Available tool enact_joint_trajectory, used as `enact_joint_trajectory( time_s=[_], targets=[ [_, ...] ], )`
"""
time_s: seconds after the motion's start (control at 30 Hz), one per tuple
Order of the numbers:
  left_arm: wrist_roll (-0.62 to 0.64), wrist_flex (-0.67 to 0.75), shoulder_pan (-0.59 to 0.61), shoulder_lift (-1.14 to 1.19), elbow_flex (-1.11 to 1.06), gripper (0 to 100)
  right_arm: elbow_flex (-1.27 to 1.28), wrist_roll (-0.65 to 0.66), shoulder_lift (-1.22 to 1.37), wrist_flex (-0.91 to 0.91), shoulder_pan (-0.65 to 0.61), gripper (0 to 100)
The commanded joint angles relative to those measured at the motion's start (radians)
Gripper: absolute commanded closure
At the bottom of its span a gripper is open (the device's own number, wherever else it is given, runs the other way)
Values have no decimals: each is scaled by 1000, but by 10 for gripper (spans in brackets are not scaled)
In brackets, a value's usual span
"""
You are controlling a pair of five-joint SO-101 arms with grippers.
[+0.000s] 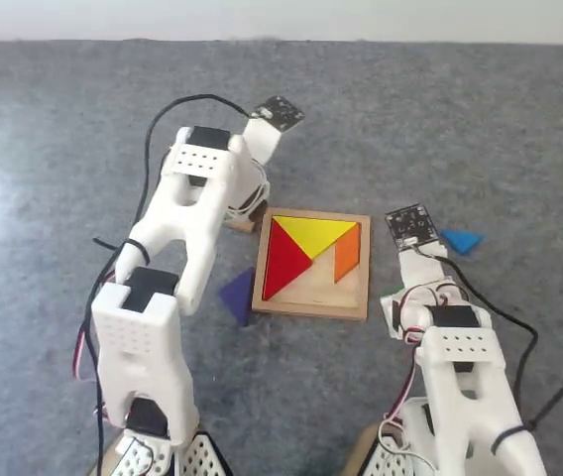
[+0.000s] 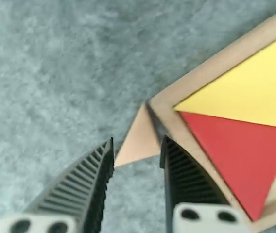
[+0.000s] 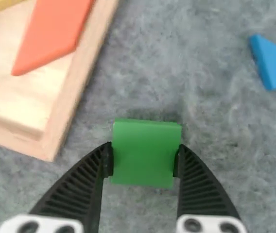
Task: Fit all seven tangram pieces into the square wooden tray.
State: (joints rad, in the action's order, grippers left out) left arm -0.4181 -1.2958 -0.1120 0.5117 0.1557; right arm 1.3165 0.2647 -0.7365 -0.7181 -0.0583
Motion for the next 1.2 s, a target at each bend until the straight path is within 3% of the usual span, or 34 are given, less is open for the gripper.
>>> enact_joint_trajectory(
  time_s=[0.0,0.27,0.43,1.17],
  targets=[
    [-8,-9,-17,-12,13,845,-32,-32,-31,21,15,908],
    [-9,138,-14,-12,-163,845,-28,-35,-31,47,18,908],
    [-6,161,-8,-12,-174,845,-18,-37,-31,51,15,907],
    [26,84,-15,9,-182,841,-12,-31,-31,70,13,908]
  ],
)
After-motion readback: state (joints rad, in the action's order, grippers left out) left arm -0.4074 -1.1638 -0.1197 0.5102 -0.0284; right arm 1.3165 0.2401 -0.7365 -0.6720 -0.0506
